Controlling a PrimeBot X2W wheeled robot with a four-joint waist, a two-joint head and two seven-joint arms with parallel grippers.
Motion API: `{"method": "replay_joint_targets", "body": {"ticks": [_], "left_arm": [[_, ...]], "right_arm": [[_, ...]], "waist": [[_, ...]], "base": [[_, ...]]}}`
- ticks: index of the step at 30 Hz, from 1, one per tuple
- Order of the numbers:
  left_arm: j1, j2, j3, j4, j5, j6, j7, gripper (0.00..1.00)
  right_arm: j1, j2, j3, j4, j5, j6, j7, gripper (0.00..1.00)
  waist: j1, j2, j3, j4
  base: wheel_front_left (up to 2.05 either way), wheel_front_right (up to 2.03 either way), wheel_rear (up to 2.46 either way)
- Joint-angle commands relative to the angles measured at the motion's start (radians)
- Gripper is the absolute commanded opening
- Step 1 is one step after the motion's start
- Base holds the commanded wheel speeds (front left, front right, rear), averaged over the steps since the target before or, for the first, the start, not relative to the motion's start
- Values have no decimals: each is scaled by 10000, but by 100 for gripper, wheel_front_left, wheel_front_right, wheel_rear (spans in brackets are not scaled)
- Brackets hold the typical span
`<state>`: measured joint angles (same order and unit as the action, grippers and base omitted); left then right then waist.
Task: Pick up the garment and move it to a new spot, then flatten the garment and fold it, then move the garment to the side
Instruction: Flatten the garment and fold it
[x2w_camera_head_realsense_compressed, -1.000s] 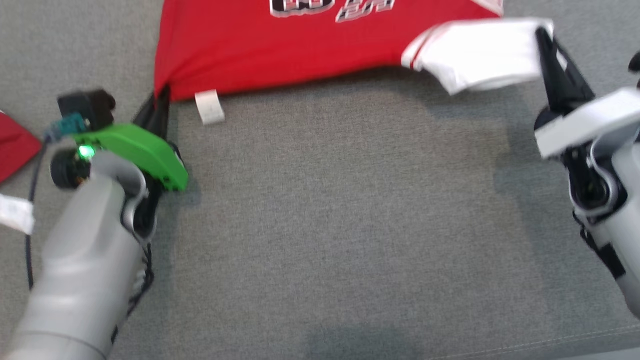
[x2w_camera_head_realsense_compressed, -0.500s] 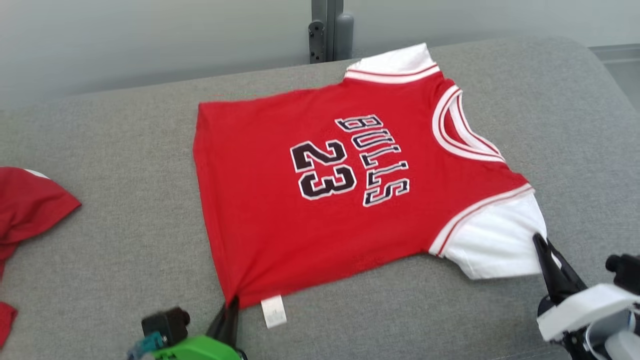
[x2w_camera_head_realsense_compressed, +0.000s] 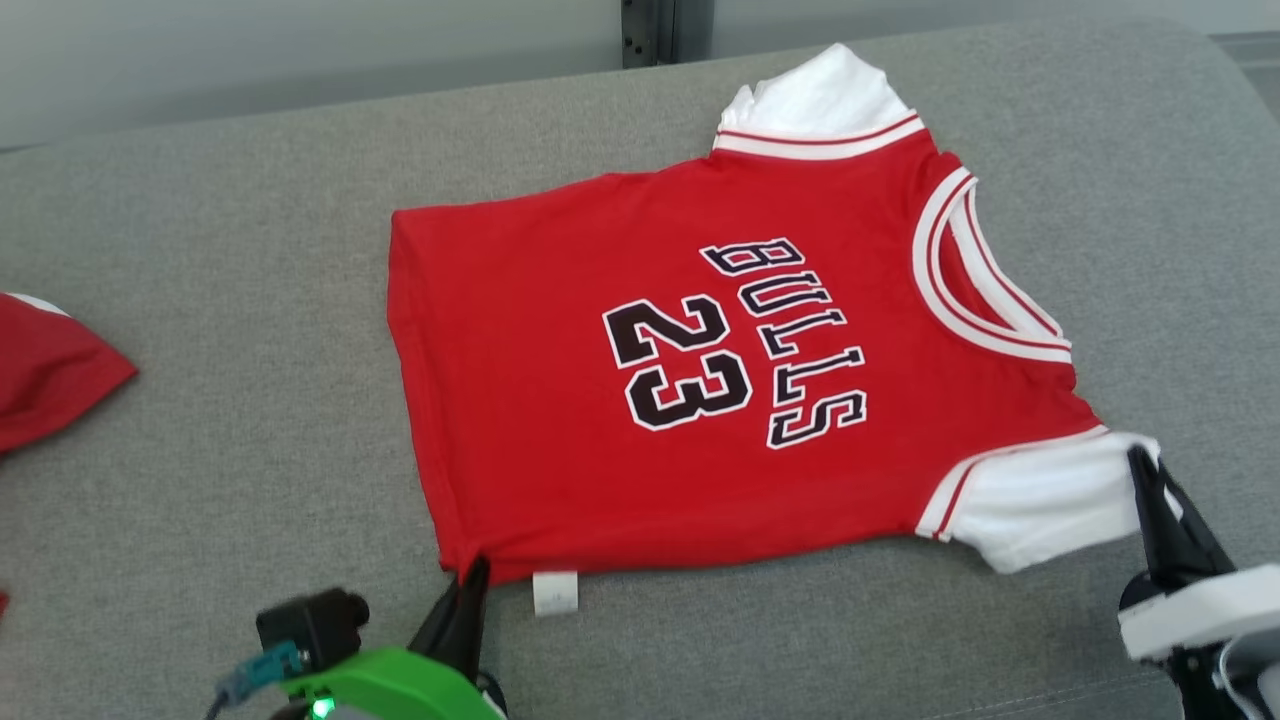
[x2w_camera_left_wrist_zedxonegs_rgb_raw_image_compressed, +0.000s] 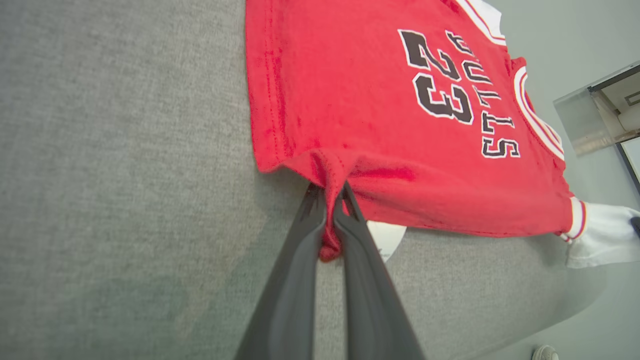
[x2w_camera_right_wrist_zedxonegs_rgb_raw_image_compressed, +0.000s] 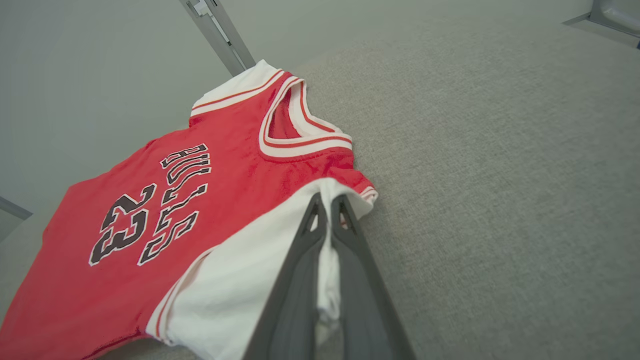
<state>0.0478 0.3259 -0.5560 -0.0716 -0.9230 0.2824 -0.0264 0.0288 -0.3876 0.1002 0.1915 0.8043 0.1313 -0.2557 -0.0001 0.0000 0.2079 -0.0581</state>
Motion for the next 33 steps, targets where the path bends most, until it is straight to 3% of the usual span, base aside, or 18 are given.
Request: {"method": "replay_joint_targets", "body": {"ticks": [1,7,13,28,29,30,31,33], "left_arm": [[-552,48,84,-203,-31,67,209,0],[-2213,-20,124,-674,-20,295,1248,0],[-3394,44,169,-206,31,496,1967,0],[-4176,113,152,858,206,516,2208,0],[-4158,116,154,892,189,535,2234,13],[-4133,94,185,904,141,545,2221,46],[-4113,108,164,926,130,520,2224,99],[-4008,129,188,959,102,515,2186,100]], "right_arm": [[-503,-154,-48,-129,45,-11,87,0],[-2103,-525,132,-264,103,-11,706,0],[-3641,-746,625,460,-193,-11,1297,0],[-5887,-711,1999,3074,-403,-11,878,0],[-5958,-745,2134,3167,-423,-11,783,7],[-6010,-795,2259,3238,-484,-11,679,53],[-6052,-837,2391,3320,-530,-11,607,100],[-6112,-939,2556,3412,-578,-11,444,100]], "waist": [[1,0,917,139],[1,0,1577,255],[1,0,1901,342],[1,0,2039,567],[1,0,2013,572],[1,0,1984,574],[1,0,1947,568],[1,0,1841,534]], "base": [[0,0,0],[0,0,0],[0,0,0],[0,0,0],[0,0,0],[0,0,0],[0,0,0],[0,0,0]]}}
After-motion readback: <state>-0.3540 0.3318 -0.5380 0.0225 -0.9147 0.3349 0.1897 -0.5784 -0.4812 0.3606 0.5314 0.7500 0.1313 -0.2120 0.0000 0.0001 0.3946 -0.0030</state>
